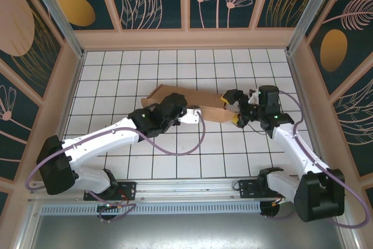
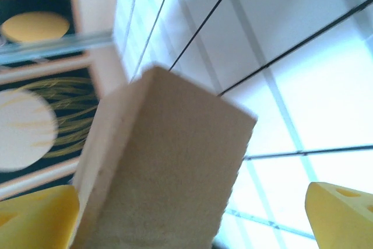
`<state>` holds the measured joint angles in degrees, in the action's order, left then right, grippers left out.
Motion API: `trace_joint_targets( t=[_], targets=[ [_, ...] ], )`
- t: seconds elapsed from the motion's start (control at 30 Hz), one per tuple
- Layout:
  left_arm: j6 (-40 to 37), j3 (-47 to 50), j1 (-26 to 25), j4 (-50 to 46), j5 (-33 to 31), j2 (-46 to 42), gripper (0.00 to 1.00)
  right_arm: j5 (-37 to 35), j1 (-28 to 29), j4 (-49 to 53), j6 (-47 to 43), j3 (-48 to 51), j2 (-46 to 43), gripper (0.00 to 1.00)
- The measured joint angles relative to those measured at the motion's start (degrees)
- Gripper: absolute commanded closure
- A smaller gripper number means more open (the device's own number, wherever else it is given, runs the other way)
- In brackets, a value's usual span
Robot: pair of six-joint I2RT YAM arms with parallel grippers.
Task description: Fold the paper box
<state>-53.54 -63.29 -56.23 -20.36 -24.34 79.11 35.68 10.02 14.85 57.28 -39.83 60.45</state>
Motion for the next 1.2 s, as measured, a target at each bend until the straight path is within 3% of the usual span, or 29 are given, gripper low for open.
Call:
trace_joint_targets(
  t=[0.13, 0.23, 0.43, 0.8, 0.9, 1.2],
  targets=[
    [9.29, -5.16, 0.15, -8.44, 3.69, 0.96, 0.68, -15.56, -0.79, 13.84, -9.14, -4.92, -4.02, 0.01],
    [15.34, -8.28, 0.39, -12.26, 6.93, 1.44, 0.68, -21.99, -1.05, 20.2, -15.02, -5.95, -7.02, 0.04],
    [21.94, -12.57, 0.44, -17.84, 12.66, 5.99, 0.68, -25.9, -1.03, 25.07, -19.32, -6.64, -8.96, 0.09],
    [23.45, -19.58, -0.04, -29.33, 16.68, 16.11, 0.65, -35.39, -1.03, 31.12, -20.55, -14.67, -11.08, 0.11],
    [23.37, -24.04, -0.04, -33.05, 20.35, 18.03, 0.57, -35.71, -1.03, 31.89, -20.55, -14.86, -12.55, 0.11],
    [19.71, -26.69, -0.04, -37.79, 28.79, 23.65, 0.55, -32.85, -0.63, 31.69, -20.52, -13.57, -13.05, 0.12]
  ],
)
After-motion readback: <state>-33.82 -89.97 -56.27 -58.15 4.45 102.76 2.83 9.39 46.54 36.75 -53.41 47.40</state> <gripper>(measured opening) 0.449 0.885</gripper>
